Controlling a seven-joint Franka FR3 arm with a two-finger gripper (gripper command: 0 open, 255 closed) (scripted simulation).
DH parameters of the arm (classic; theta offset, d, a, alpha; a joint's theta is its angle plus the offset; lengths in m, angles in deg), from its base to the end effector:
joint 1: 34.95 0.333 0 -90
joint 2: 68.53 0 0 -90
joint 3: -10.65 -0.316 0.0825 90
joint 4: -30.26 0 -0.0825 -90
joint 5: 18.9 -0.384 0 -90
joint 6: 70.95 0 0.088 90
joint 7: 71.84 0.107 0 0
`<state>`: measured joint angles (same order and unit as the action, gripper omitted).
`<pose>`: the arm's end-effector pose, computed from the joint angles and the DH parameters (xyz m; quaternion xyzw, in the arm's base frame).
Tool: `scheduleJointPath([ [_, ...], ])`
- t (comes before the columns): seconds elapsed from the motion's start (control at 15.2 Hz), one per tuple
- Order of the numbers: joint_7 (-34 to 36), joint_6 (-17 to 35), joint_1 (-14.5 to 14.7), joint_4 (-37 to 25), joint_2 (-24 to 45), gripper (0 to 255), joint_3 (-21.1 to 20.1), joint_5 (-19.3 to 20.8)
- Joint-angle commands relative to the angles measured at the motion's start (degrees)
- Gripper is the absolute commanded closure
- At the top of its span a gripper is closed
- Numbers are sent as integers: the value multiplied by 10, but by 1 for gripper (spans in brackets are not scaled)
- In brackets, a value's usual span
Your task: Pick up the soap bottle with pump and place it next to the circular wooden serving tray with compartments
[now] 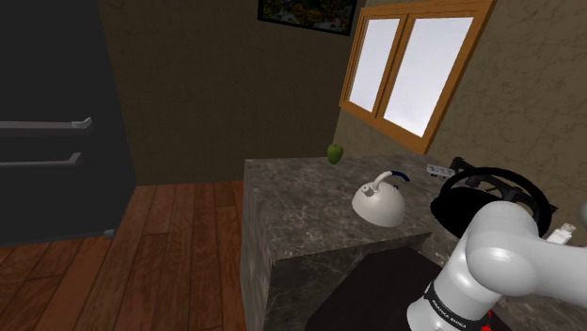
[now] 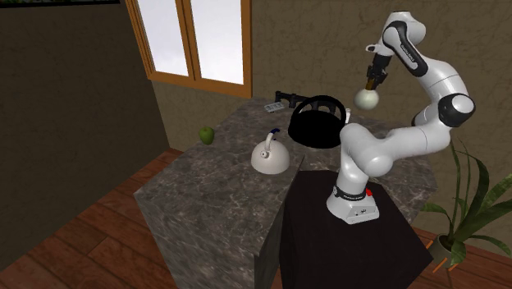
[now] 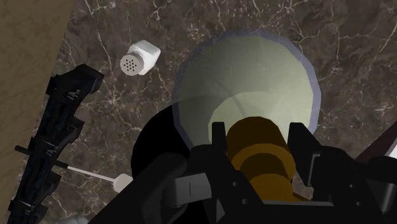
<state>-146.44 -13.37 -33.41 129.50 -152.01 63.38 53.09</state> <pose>-0.2551 -0.4719 0.5543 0.9988 0.0356 0.0292 0.0161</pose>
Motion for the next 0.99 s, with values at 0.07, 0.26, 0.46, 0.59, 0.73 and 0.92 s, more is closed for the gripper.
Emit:
scheduleJointPath([
  [0.07,3,9,-10,24,-17,255,8,7],
  [0.26,6,18,-19,46,-34,255,17,16],
  [0.46,8,27,-28,66,-50,255,27,26],
  [0.59,8,33,-33,78,-60,255,35,33],
  [0.73,9,39,-39,91,-70,255,42,40],
  [0.92,10,48,-48,108,-85,255,54,51],
])
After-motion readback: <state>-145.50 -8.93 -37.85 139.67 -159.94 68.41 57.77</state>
